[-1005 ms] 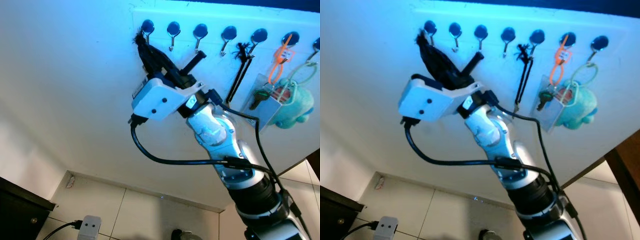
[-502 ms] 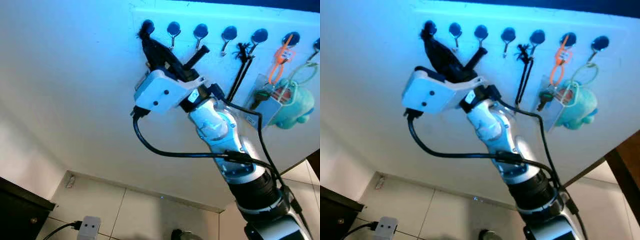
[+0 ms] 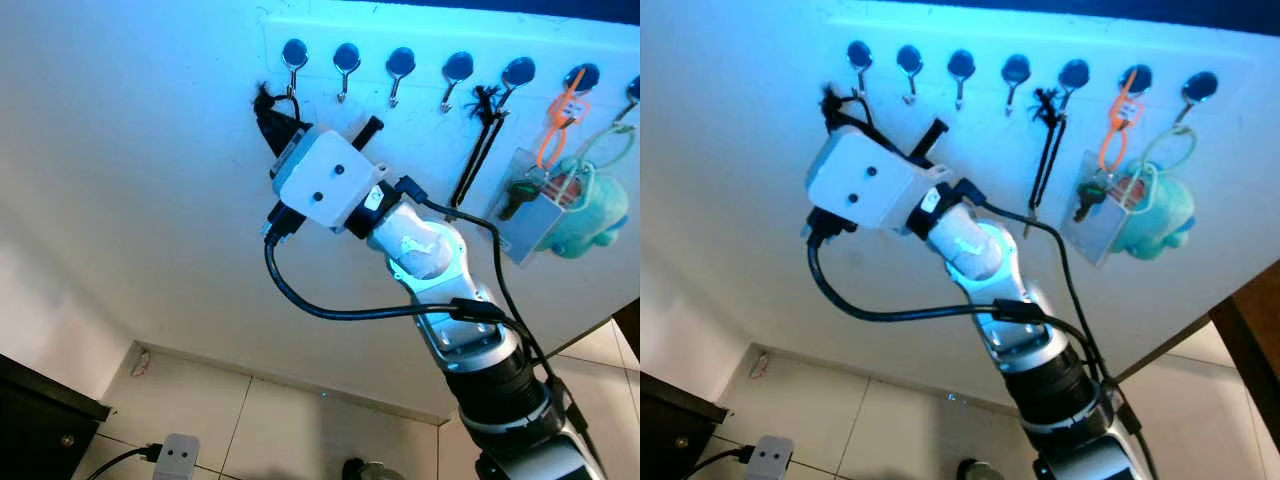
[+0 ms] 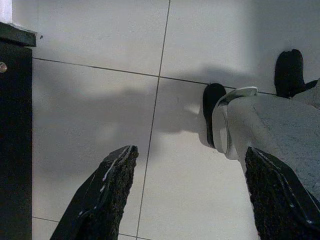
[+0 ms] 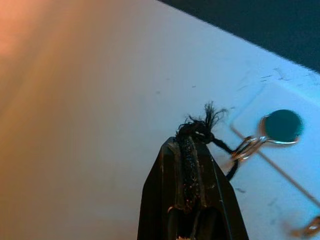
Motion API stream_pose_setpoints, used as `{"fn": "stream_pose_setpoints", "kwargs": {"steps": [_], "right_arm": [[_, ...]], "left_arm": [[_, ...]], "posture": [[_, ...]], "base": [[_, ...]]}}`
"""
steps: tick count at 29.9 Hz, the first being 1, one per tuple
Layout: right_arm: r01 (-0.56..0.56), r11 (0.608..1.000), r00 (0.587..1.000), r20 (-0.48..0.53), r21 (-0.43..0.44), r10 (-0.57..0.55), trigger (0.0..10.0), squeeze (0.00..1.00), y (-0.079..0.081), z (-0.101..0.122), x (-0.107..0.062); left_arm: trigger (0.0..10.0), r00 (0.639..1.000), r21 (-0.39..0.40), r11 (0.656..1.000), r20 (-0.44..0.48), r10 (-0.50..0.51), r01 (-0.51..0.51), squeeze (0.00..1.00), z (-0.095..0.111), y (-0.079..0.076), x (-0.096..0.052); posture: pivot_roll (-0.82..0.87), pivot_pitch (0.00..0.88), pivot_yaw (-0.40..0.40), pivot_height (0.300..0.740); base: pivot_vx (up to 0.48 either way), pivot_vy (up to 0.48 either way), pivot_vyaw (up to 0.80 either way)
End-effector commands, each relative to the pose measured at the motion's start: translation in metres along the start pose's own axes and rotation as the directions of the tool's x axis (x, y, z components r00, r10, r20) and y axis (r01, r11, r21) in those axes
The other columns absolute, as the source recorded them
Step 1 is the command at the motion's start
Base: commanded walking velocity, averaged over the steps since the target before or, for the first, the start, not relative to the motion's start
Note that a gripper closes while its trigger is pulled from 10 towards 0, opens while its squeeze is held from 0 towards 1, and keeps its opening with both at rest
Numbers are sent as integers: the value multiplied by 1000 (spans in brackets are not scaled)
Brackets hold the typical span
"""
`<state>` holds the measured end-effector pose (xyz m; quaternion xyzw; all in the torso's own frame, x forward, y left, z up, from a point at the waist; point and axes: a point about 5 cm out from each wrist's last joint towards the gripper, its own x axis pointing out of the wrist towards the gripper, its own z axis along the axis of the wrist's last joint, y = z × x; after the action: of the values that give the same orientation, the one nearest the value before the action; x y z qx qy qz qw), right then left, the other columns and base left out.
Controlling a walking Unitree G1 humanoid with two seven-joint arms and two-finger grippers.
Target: Hang keys on a hook
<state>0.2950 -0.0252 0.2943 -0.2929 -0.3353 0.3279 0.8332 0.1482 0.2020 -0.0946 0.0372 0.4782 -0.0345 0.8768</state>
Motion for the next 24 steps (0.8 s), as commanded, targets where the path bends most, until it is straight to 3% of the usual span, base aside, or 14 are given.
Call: {"fn": "stream_pose_setpoints", "kwargs": {"steps": [1, 15, 17, 18, 21, 24], "right_arm": [[-27, 999, 1000, -7, 16, 28, 10000, 0, 4, 0, -2], [-82, 996, 992, -90, 31, 85, 10000, 0, 10, -12, -5], [-71, 993, 988, -127, 90, 82, 10000, 0, 14, -19, -8], [-44, 986, 990, -128, 158, 65, 10000, 1000, 16, -21, -9], [-25, 979, 991, -126, 205, 51, 10000, 1000, 17, -22, -10], [16, 928, 995, -93, 372, 20, 10000, 1000, 22, -23, -16]], "left_arm": [[10000, 999, 9, 1000, -39, -9, 9, 0, -13, -2, -3], [10000, 999, 8, 1000, -40, -10, 10, 0, -14, -2, -3], [10000, 999, 8, 1000, -42, -9, 9, 0, -15, -2, -3], [10000, 999, 9, 1000, -44, -8, 9, 0, -15, -2, -3], [10000, 999, 10, 1000, -45, -8, 8, 0, -15, -2, -3], [10000, 999, 12, 1000, -50, -7, 7, 0, -17, -1, -4]], "posture": [[-94, 105, 77, 740], [-94, 107, 74, 740], [-91, 109, 74, 740], [-91, 109, 75, 740], [-91, 109, 75, 740], [-91, 109, 75, 740]], "base": [[0, 0, 0], [0, 0, 0], [0, 0, 0], [0, 0, 0], [0, 0, 0], [0, 0, 0]]}}
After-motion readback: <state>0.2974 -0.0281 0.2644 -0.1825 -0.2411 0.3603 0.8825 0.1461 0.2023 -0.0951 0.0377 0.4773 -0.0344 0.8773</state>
